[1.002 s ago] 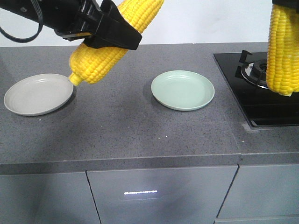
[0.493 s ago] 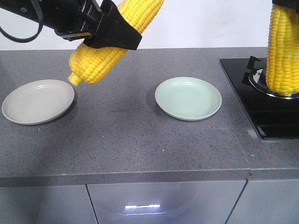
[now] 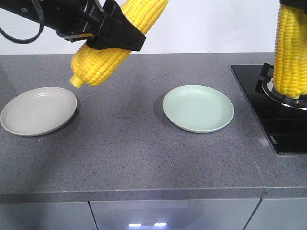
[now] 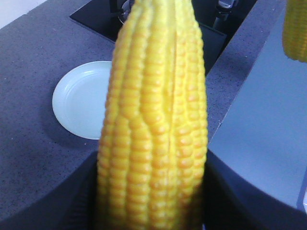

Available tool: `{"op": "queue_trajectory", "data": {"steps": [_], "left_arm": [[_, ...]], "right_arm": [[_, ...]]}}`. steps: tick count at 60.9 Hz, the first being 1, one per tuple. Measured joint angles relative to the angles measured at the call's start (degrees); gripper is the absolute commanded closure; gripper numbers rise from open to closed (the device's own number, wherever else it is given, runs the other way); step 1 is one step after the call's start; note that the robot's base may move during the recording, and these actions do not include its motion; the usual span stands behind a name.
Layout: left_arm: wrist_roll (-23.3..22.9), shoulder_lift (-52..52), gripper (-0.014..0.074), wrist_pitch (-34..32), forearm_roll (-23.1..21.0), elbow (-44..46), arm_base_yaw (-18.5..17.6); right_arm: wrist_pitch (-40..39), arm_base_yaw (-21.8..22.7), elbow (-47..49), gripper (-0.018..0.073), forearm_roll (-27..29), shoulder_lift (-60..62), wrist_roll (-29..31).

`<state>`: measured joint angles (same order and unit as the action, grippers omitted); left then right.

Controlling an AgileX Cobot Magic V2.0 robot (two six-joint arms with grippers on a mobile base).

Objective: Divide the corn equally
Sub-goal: 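Drive the base closer to the cream and green plates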

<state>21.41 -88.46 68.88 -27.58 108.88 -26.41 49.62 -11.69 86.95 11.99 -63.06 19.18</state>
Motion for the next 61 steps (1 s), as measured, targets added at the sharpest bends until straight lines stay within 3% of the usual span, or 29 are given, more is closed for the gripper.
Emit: {"op": "queue_trajectory", "data": {"steps": [61], "left_arm": [[0.0, 0.0, 0.0602, 0.0, 0.0, 0.0, 0.0]], "right_arm": [[0.0, 0.0, 0.0, 0.0564, 0.0, 0.0, 0.0]]}}
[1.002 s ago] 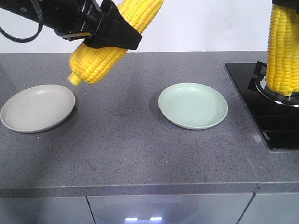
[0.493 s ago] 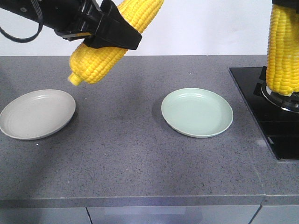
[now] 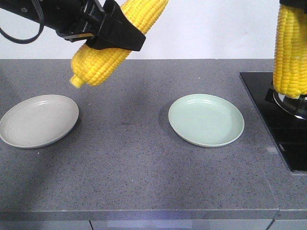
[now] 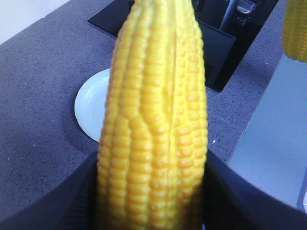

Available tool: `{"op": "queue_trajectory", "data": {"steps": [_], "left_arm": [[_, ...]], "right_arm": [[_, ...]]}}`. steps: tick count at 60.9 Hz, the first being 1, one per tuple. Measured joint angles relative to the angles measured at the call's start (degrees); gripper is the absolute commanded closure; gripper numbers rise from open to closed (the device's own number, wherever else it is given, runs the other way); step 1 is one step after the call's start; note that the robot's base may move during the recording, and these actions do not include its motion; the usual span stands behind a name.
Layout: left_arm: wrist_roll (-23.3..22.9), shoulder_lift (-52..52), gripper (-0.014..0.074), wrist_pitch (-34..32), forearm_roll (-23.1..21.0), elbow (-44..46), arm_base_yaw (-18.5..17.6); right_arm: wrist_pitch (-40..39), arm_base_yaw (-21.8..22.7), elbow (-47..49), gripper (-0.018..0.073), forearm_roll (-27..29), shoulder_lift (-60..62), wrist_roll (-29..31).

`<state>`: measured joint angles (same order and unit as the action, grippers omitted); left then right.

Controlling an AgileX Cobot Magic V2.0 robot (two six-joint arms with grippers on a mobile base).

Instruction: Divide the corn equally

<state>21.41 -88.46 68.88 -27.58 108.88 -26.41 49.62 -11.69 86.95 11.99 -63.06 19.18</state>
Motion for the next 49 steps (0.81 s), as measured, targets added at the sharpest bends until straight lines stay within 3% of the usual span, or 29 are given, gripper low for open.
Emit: {"op": "queue_trajectory", "data": {"steps": [49], "left_arm": [[0.0, 0.0, 0.0602, 0.0, 0.0, 0.0, 0.0]], "right_arm": [[0.0, 0.0, 0.0, 0.0564, 0.0, 0.0, 0.0]]}}
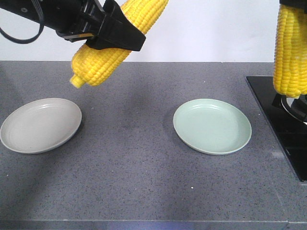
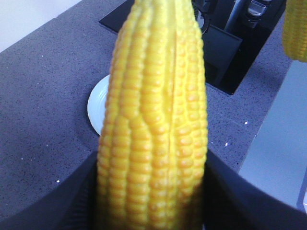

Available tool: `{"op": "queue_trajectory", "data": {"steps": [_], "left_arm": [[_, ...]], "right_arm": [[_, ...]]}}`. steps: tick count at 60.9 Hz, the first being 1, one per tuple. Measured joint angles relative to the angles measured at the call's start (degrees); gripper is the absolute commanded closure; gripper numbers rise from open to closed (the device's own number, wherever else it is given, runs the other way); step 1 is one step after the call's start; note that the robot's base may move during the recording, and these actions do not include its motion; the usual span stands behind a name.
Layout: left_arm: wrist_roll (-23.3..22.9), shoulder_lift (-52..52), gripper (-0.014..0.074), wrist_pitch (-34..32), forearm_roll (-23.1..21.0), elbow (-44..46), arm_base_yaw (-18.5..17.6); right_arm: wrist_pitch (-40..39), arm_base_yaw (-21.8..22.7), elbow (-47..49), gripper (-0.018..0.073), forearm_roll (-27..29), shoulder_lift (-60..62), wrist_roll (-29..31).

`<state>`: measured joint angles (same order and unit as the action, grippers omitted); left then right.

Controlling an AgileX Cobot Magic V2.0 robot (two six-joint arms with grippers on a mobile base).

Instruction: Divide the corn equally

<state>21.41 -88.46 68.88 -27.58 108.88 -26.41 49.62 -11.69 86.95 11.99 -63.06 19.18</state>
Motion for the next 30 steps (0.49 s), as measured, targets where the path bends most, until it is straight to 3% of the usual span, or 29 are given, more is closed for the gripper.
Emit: {"op": "queue_trajectory", "data": {"steps": [30], "left_arm": [[0.0, 0.0, 0.0602, 0.0, 0.0, 0.0, 0.0]], "right_arm": [[0.0, 0.0, 0.0, 0.0564, 0.0, 0.0, 0.0]]}}
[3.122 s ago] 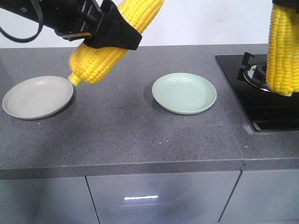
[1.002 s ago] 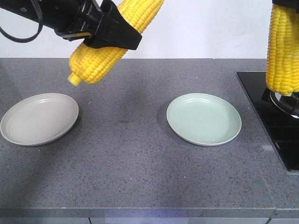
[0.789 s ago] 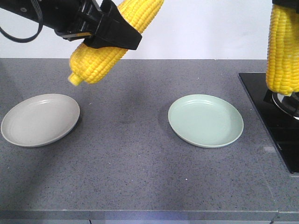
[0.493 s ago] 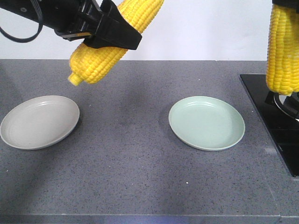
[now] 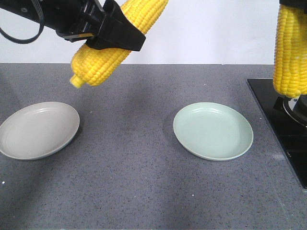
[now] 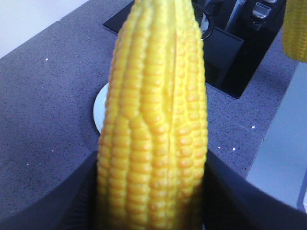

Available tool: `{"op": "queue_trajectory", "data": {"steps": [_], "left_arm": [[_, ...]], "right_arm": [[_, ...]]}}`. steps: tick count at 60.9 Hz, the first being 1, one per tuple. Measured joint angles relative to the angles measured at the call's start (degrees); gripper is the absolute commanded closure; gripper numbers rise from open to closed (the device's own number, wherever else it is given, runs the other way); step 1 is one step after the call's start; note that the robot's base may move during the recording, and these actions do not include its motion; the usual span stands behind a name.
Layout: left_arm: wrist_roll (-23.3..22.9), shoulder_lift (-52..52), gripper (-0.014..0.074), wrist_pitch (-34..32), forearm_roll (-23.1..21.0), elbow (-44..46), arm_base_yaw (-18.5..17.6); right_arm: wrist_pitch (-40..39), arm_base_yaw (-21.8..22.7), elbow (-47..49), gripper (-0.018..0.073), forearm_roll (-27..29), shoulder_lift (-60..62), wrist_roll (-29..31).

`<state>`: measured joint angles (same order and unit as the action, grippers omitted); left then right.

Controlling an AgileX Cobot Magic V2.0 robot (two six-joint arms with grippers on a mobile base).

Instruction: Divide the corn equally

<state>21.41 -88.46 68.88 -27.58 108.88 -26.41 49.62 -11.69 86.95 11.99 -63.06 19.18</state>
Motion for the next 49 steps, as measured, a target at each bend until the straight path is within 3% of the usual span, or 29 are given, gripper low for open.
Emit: {"op": "queue_trajectory", "data": {"steps": [49], "left_arm": [[0.0, 0.0, 0.0602, 0.0, 0.0, 0.0, 0.0]], "right_arm": [[0.0, 0.0, 0.0, 0.0564, 0.0, 0.0, 0.0]]}}
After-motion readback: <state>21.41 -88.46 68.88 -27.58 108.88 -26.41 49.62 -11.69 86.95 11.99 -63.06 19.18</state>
